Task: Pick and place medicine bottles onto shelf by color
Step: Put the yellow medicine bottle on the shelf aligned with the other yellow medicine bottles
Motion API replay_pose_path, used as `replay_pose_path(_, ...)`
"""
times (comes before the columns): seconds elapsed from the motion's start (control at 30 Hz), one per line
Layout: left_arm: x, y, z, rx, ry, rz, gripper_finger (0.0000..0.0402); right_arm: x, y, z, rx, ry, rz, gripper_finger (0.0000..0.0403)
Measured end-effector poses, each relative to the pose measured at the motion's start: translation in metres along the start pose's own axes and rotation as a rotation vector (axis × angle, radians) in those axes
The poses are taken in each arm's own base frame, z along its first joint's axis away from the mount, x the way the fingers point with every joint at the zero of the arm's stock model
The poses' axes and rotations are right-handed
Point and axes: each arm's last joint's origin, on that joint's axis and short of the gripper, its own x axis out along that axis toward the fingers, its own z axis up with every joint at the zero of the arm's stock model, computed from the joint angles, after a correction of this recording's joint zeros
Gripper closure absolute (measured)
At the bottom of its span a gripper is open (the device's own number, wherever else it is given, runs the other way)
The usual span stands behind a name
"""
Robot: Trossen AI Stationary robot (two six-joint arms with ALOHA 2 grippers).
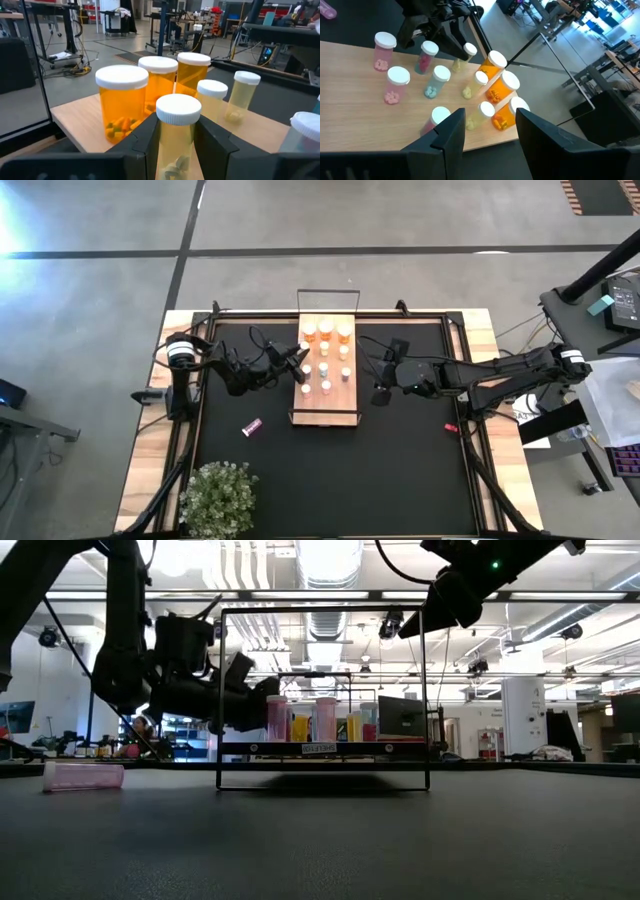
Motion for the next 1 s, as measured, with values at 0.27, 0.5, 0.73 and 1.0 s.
replay_pose_path(0.27, 0.0, 0.0, -0.002, 0.008, 0.023, 0.003, 0.0314, 0.0, 0.0, 0.0, 0.002, 0.0, 0.0, 0.0236)
replay_pose_path(0.5, 0.001, 0.0, -0.003, 0.012, 0.036, 0.004, 0.0314, 0.0, 0.0, 0.0, -0.001, 0.0, 0.001, 0.0236)
replay_pose_path(0.73, 0.004, -0.002, -0.001, 0.01, 0.027, -0.003, 0.0314, 0.0, 0.0, 0.0, 0.028, 0.0, 0.001, 0.0236)
replay_pose_path(1.0, 0.012, -0.007, 0.004, 0.012, 0.018, -0.056, 0.0314, 0.0, 0.0, 0.0, 0.11, -0.001, 0.0, 0.0236)
